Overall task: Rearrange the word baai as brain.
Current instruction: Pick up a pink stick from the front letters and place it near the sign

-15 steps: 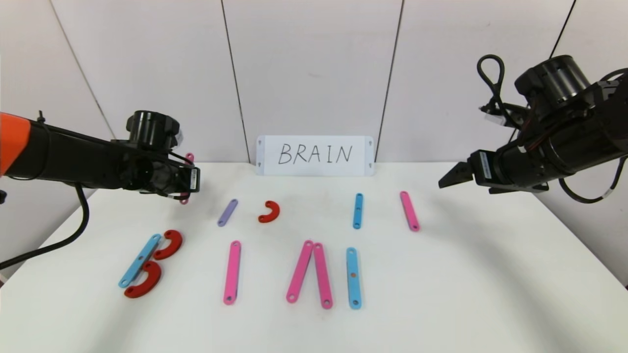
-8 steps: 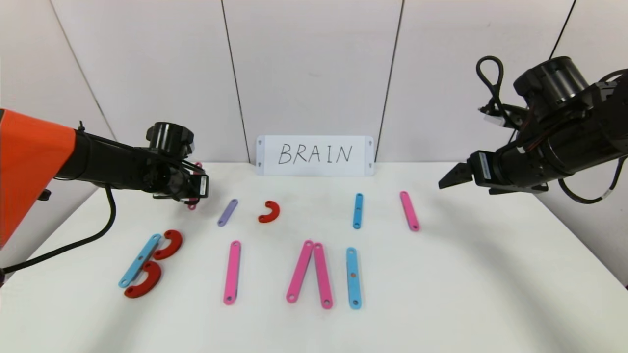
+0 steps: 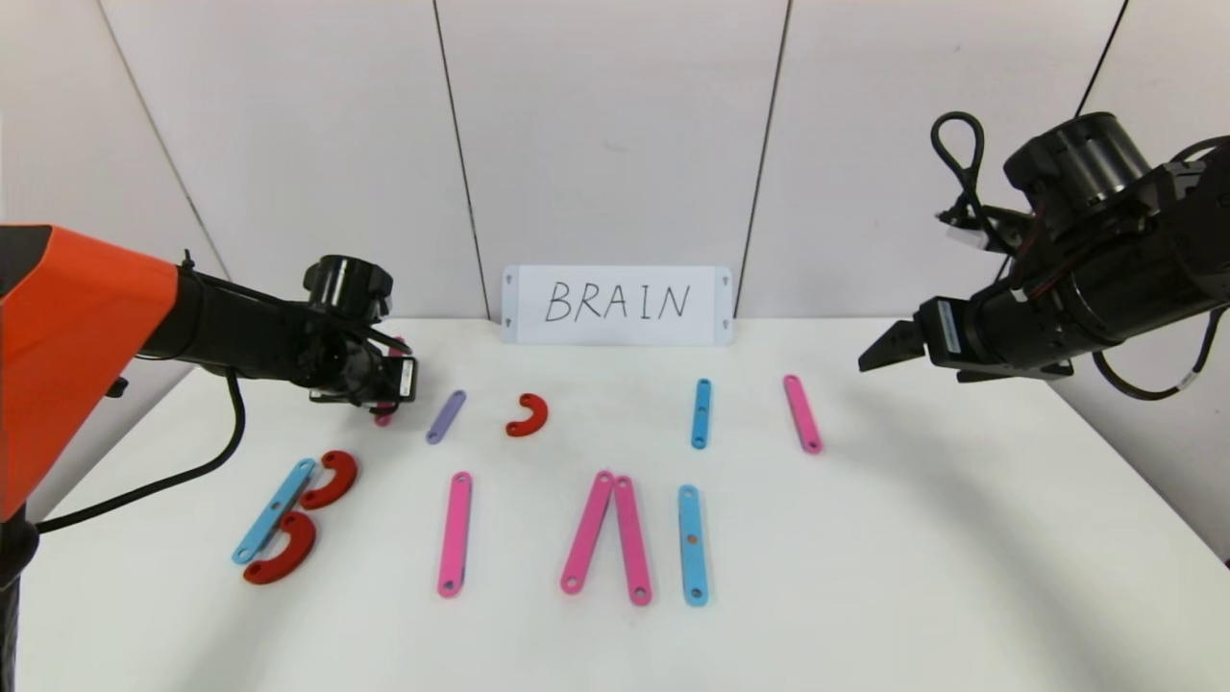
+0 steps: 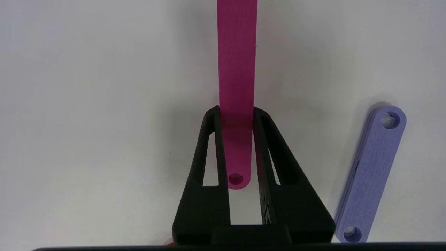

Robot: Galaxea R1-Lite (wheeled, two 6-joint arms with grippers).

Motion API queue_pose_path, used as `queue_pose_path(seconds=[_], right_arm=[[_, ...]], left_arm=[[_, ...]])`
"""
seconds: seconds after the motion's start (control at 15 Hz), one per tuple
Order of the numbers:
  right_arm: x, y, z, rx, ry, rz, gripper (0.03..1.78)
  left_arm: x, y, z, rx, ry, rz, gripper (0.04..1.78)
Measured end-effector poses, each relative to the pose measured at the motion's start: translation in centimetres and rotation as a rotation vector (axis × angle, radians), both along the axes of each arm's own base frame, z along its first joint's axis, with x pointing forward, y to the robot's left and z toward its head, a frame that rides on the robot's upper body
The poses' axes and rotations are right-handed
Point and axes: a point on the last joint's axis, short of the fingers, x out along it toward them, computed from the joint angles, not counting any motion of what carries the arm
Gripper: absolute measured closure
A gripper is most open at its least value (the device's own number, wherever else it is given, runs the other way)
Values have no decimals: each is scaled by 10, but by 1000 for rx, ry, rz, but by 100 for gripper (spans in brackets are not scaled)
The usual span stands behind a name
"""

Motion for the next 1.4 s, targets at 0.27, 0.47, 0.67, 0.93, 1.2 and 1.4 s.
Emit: queue_pose_path(seconds=[0.27, 0.47, 0.67, 0.93, 1.2, 1.4], right_arm=[[0, 0, -1, -1, 3, 0, 8], [0, 0, -1, -3, 3, 1, 8], [0, 0, -1, -3, 3, 1, 8], [-1, 0, -1, -3, 3, 1, 8], [-1, 0, -1, -4, 3, 0, 8], [-1, 0, -1, -3, 1, 1, 8]], left_arm=[[3, 0, -4, -4, 22, 5, 155], [4, 0, -5, -6, 22, 5, 150], [5, 0, -5, -5, 23, 6, 124], [6, 0, -5, -7, 18, 7, 56], [0, -2, 3, -32, 37, 28, 14], [-17, -12, 25, -86, 74, 53, 8]])
